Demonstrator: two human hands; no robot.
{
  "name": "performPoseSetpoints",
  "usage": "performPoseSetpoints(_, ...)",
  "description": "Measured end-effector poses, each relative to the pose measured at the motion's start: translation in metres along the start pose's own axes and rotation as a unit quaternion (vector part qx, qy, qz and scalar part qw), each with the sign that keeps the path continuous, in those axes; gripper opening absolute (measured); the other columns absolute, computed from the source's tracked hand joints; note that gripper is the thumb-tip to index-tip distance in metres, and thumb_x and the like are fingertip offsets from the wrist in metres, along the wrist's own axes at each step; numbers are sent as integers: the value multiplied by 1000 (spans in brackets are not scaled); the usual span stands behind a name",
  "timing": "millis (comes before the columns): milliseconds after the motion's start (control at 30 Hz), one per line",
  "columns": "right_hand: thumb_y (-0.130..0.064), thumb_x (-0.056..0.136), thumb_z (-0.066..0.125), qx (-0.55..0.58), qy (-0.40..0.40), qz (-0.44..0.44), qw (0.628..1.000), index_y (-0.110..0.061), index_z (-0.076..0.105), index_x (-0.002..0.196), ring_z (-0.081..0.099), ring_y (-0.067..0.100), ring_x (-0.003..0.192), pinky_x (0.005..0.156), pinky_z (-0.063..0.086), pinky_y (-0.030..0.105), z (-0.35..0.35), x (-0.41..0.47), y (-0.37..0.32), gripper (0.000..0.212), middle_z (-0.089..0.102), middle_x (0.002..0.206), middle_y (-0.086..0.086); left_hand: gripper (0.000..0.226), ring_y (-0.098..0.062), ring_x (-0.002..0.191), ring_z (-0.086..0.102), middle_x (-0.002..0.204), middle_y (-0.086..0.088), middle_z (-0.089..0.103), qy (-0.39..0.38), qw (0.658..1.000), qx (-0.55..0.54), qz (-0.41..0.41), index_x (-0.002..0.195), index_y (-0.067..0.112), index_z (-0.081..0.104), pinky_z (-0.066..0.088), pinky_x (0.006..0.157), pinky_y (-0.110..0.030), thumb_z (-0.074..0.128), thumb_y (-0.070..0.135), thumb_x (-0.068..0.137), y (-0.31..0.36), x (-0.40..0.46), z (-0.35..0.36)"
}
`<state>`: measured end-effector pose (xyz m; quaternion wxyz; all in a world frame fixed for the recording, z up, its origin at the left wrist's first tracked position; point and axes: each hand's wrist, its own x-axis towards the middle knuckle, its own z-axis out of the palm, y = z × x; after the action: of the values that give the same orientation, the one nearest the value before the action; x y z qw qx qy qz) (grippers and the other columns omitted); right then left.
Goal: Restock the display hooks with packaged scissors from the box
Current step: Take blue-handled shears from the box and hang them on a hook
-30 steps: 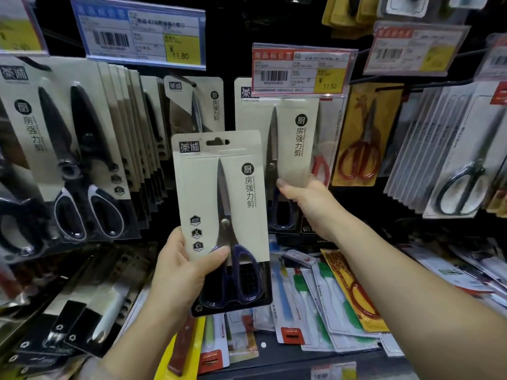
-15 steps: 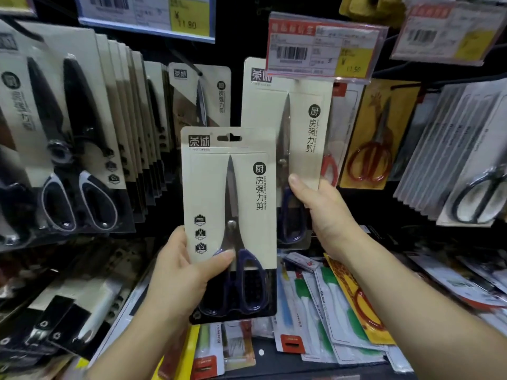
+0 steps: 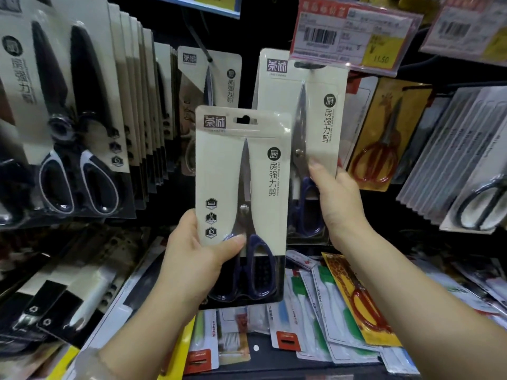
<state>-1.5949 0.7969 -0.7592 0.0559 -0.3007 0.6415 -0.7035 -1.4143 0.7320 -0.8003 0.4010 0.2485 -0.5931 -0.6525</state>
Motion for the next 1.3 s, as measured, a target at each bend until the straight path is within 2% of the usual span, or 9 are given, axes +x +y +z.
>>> performPoseSetpoints(167, -63, 64, 61, -12, -26, 11, 1000, -23, 54, 128, 58, 21, 115, 105, 42, 42, 3, 10, 1, 76, 51, 137, 4, 35, -26, 91, 70, 98, -7, 72, 1, 1000, 5, -8, 101, 15, 57, 55, 85, -47, 70, -7, 76, 1, -1, 4)
performPoseSetpoints(367, -57, 88, 48, -92, -64, 70, 991, -18, 29, 145, 42, 22, 131, 112, 30, 41, 1, 32, 3, 72, 42, 145, 1, 37, -26, 91, 70, 98, -8, 72, 6, 1000, 4, -9, 102, 14, 57, 56, 83, -43, 69, -8, 76, 1, -1, 4)
performPoseSetpoints(467, -61, 85, 47, -98, -71, 111, 986, -20, 23, 147, 41, 25, 131, 111, 33, 46, 2, 39, 3, 78, 39, 147, 1, 36, -27, 92, 69, 98, -8, 71, 9, 1000, 11, -11, 100, 16, 57, 55, 87, -48, 70, -7, 76, -1, 0, 4)
performPoseSetpoints(767, -85, 41, 50, -27, -98, 156, 983, -20, 44, 135, 47, 29, 127, 108, 33, 56, 5, 43, 25, 115, 53, 137, 4, 38, -30, 95, 69, 100, -7, 72, 7, 1000, 21, -11, 99, 19, 58, 53, 88, -53, 76, 0, 71, -6, 1, 9)
performPoseSetpoints(900, -67, 78, 51, -138, 23, 123, 983, -14, 32, 142, 43, 33, 127, 107, 35, 43, 6, 24, 17, 85, 41, 142, 13, 36, -29, 95, 68, 101, -7, 72, 5, 1000, 21, -10, 99, 20, 58, 53, 88, -53, 73, -3, 75, -6, 2, 9)
performPoseSetpoints(967, -56, 87, 50, -208, 85, 68, 972, -10, 40, 134, 48, 27, 116, 95, 40, 34, -3, 5, 16, 66, 44, 136, 13, 36, -30, 95, 68, 101, -8, 71, 7, 1000, 21, -12, 100, 20, 58, 53, 88, -53, 72, -4, 76, -7, 2, 9)
performPoseSetpoints(1067, -55, 84, 50, -73, -50, 2, 996, -19, 60, 98, 62, 15, 96, 86, 49, 34, -9, -32, 6, 40, 67, 106, 3, 36, -30, 94, 69, 99, -9, 71, 3, 1000, 22, -13, 99, 18, 57, 54, 86, -52, 71, -5, 76, -9, 1, 13)
performPoseSetpoints(1167, -44, 81, 56, 1, -170, 21, 985, -23, 62, 94, 69, 10, 84, 76, 56, 30, -14, -50, 3, 25, 73, 86, -2, 35, -29, 93, 69, 97, -9, 72, -14, 1000, 14, -10, 98, 16, 57, 55, 84, -48, 69, -8, 76, -10, -3, 21)
performPoseSetpoints(1300, -19, 92, 53, 73, -116, 32, 990, -20, 60, 88, 68, 11, 77, 76, 55, 38, -18, -46, 0, 7, 73, 79, -2, 35, -16, 91, 70, 96, 1, 72, -46, 999, 19, 22, 98, 20, 55, 56, 79, -32, 69, -5, 78, -5, -6, 38)
